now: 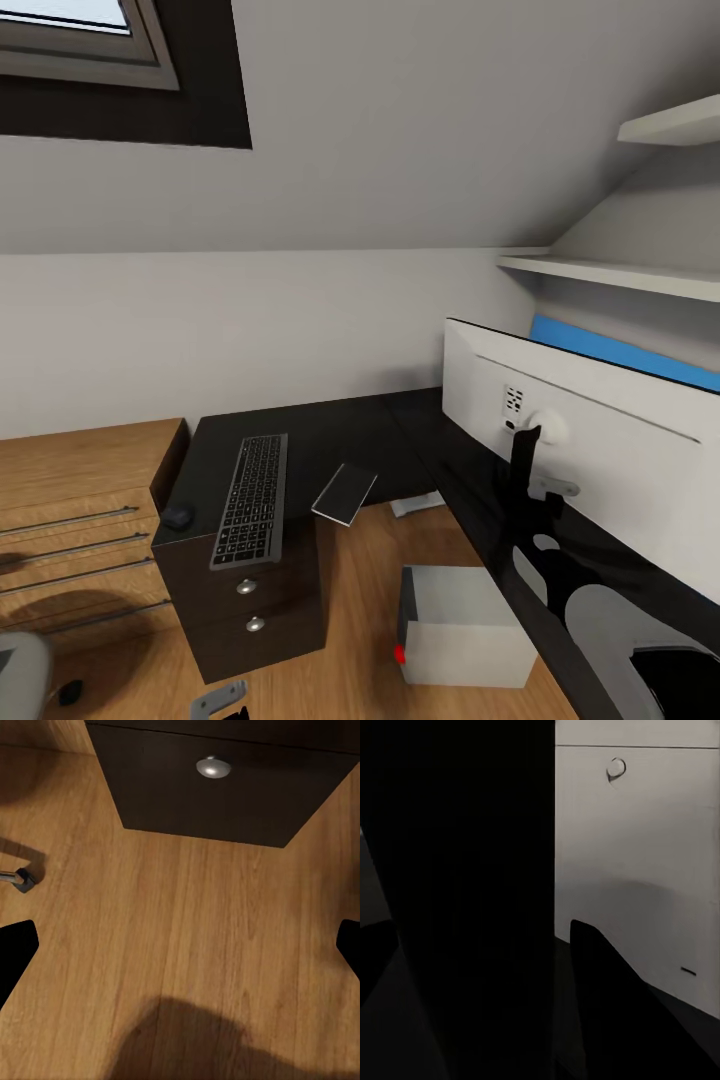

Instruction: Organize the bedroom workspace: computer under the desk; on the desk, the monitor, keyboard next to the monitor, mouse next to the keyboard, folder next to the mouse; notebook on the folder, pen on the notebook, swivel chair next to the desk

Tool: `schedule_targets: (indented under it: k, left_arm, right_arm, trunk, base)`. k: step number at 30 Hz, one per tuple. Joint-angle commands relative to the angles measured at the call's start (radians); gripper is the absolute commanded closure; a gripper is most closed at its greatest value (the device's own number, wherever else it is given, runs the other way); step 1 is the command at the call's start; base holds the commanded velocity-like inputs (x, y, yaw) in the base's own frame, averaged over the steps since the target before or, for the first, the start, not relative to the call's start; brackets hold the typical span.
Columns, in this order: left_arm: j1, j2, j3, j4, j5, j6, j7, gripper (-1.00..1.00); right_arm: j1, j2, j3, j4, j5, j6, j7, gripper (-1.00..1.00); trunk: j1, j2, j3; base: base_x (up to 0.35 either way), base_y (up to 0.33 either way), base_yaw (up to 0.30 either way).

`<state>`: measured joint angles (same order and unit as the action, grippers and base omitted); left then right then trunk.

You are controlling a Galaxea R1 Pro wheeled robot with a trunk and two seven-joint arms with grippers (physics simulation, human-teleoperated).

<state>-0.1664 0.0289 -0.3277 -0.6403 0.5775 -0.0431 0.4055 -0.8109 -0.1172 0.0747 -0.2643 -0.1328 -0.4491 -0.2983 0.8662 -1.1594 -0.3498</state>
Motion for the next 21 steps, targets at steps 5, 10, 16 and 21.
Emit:
schedule_targets:
  k: [5,10,16,21]
  left_arm:
    - [-0.001,0.001,-0.008,-0.001,0.010,-0.004,0.008,-1.00]
    - [-0.001,0.001,-0.008,-0.001,0.010,-0.004,0.008,-1.00]
    - [-0.001,0.001,-0.008,-0.001,0.010,-0.004,0.008,-1.00]
    - [-0.001,0.001,-0.008,-0.001,0.010,-0.004,0.008,-1.00]
  right_arm:
    - [-0.001,-0.001,0.011,0.000,-0.018,-0.007,-0.004,1.00]
    - [-0.001,-0.001,0.012,0.000,-0.018,-0.008,-0.004,1.00]
    - [-0.001,-0.001,0.012,-0.001,-0.018,-0.009,-0.002,1.00]
    - [-0.001,0.000,0.013,0.000,-0.018,-0.010,0.000,1.00]
  trunk:
    - [0.000,-0.001,-0.001]
    - [0.000,-0.001,-0.001]
    - [0.000,-0.001,-0.001]
    - [0.000,-0.001,-0.001]
  base:
    - [0.000,0.000,0.000]
    - [0.000,0.000,0.000]
    - [0.000,0.000,0.000]
    - [0.000,0.000,0.000]
